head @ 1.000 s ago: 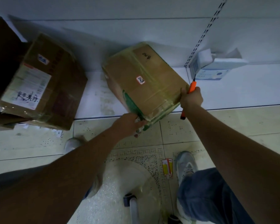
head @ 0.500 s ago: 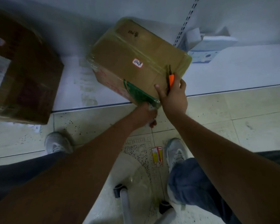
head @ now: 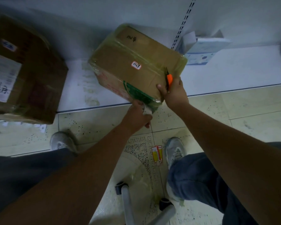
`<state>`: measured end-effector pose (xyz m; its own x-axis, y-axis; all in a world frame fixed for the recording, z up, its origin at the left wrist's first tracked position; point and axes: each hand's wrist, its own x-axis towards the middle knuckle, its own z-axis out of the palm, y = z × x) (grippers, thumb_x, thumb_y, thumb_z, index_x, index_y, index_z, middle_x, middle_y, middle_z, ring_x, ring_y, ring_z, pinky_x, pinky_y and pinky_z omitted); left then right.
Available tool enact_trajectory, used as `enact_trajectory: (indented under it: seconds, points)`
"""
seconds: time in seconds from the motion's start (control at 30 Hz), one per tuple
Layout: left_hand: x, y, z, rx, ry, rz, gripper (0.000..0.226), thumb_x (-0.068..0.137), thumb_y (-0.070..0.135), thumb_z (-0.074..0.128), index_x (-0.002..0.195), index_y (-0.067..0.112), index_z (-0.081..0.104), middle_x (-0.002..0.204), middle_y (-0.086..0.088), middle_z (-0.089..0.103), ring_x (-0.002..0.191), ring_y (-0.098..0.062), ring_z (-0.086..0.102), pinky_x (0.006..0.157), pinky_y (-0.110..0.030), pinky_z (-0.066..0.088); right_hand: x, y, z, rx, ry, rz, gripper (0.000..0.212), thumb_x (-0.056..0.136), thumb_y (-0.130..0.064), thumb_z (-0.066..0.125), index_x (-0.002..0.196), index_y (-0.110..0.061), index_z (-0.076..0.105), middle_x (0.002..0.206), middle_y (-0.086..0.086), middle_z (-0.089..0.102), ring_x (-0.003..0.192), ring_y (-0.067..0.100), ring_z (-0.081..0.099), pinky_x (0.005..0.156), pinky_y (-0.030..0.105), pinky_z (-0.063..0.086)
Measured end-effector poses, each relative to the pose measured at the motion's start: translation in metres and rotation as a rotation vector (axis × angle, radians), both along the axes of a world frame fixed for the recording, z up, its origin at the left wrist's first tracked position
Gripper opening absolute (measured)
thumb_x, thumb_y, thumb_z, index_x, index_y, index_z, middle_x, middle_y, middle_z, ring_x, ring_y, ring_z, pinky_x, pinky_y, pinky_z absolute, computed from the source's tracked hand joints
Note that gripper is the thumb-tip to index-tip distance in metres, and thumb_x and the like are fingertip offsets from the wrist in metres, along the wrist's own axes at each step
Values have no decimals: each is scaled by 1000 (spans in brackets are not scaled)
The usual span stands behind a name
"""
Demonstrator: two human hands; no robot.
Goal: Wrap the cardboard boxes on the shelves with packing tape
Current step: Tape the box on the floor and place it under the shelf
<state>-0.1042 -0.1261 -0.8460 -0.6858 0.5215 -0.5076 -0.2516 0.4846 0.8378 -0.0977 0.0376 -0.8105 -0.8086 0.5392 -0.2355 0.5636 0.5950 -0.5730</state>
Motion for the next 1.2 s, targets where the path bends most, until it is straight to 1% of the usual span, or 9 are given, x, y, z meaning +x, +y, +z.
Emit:
enact_trajectory:
  seconds: [0.07,0.13,0.2,0.37,0.53,0.67,0.93,1.13,1.2]
  points:
    - [3,-2,2,27,-49,132,50,91,-1,63,122,13,26,99,-13,60,69,-25,69,71,-45,62,10,1,18,70,54,-68,50,100,-33,52,142,-12,33,122,9,55,101,26,60,79,38,48]
    - [8,-6,3,43,-104,181,53,90,-2,63,122,13,24,106,-12,56,74,-30,70,74,-53,61,30,-8,35,143,46,-90,15,103,-20,43,116,-11,45,84,-3,53,83,24,61,65,31,40]
    - [12,-7,4,24,-88,165,55,89,0,65,122,14,23,117,-13,53,78,-34,72,73,-54,61,54,-27,40,226,-31,61,12,103,-16,41,112,-11,48,71,-8,46,65,15,56,53,27,37]
    - [6,-13,9,-1,2,130,55,89,11,70,120,16,25,101,-2,57,79,-26,70,76,-47,61,86,-62,15,228,-133,288,22,105,-23,40,122,-11,48,78,-3,53,64,15,54,55,30,44]
    - [-1,-29,-4,-42,13,48,23,86,19,72,99,15,54,106,-12,66,83,-30,71,73,-53,60,86,-74,-3,259,-203,372,27,106,-33,37,124,-15,47,77,-3,56,67,19,60,60,36,53]
    - [-10,-33,-6,-28,-27,45,18,85,12,74,87,17,57,105,-16,66,86,-33,70,74,-56,59,87,-72,-12,258,-259,374,23,106,-31,38,119,-16,48,79,-3,61,69,18,64,65,37,56]
    - [-38,-38,-6,-31,-27,-18,17,87,11,74,96,14,59,108,-12,66,73,-24,73,66,-45,62,84,-77,-23,265,-237,337,19,104,-27,41,116,-13,48,85,2,67,69,20,66,65,40,58]
    - [-39,-39,-4,-64,-2,-78,32,89,16,73,115,10,55,107,0,64,63,-4,66,47,-13,50,74,-90,-34,260,-193,315,18,105,-26,40,118,-14,46,89,3,66,70,19,63,62,34,52]
    - [-41,-40,-3,-76,19,-108,31,88,21,75,113,14,57,110,-1,66,66,-4,67,48,-14,50,73,-90,-39,277,-213,285,18,104,-21,41,120,-14,45,90,3,66,68,18,59,59,30,45]
